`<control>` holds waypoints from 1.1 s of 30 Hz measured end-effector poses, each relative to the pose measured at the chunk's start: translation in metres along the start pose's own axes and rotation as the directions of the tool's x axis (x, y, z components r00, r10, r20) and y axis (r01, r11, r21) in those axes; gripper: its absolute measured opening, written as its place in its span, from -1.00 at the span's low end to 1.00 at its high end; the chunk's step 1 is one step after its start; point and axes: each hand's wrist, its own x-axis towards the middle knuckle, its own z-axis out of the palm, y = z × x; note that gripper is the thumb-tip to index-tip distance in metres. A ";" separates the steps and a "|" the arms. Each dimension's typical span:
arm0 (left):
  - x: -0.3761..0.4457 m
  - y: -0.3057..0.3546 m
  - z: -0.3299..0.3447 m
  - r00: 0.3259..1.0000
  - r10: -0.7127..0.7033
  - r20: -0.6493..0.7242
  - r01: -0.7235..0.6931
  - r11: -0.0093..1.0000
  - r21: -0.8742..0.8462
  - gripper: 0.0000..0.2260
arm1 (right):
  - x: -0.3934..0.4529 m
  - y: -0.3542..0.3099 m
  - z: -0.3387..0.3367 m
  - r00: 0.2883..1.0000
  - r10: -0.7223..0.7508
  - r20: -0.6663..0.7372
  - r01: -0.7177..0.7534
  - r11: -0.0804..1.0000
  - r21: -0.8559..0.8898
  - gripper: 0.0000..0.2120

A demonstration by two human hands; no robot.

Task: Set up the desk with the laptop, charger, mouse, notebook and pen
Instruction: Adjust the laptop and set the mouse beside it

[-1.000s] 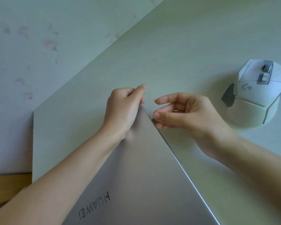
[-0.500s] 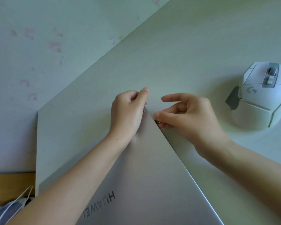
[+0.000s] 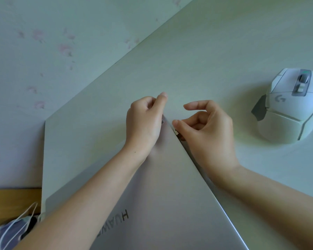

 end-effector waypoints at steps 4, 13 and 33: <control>0.003 -0.002 0.000 1.000 -0.022 -0.018 0.022 1.000 0.022 -0.53 | -0.002 0.004 0.007 0.998 -0.068 -0.013 0.067 0.995 -0.072 -0.74; -0.019 -0.021 -0.020 0.973 0.216 0.078 -0.227 0.955 0.190 -0.87 | -0.002 0.004 -0.016 0.901 -0.304 0.311 0.433 0.682 -0.589 -0.76; -0.046 -0.049 -0.033 0.848 0.391 0.357 -0.529 0.668 0.523 -0.47 | -0.018 0.027 -0.012 0.857 -0.318 0.406 0.512 0.430 -0.744 -0.33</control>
